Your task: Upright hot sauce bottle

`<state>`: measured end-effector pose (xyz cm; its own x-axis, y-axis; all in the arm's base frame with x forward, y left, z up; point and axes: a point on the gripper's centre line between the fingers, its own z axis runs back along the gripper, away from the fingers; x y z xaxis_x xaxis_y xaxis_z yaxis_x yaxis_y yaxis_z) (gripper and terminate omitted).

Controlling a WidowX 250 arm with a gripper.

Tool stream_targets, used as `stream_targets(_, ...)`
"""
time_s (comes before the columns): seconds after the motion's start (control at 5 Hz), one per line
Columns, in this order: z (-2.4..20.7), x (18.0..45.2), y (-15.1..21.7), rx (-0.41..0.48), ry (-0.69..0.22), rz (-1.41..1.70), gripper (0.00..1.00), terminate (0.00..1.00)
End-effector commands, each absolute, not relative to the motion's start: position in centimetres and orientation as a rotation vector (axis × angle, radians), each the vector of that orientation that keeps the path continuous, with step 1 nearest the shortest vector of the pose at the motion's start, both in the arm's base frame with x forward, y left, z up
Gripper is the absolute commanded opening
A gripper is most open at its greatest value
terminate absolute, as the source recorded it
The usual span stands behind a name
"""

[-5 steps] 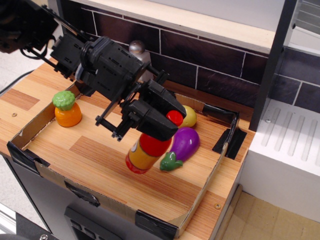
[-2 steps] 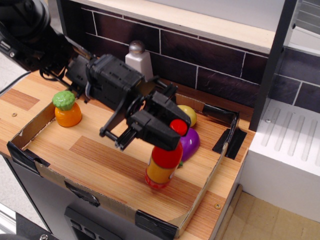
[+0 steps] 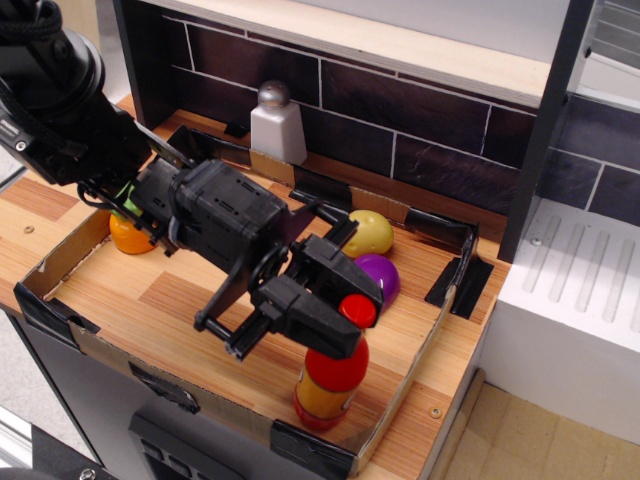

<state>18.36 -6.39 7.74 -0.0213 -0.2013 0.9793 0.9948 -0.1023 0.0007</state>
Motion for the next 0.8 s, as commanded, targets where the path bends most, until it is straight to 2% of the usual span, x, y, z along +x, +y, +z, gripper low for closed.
stream_targets(0.0,5.8,18.2,-5.7,-1.092,-1.02,-1.4,1.0,0.0)
stream_targets(0.4,7.2,18.5,-4.8,-1.08,-1.023,-1.356,1.0,0.0)
stream_targets(0.6,9.0,18.6,-3.6,-1.094,-1.025,-1.348,1.0,0.0)
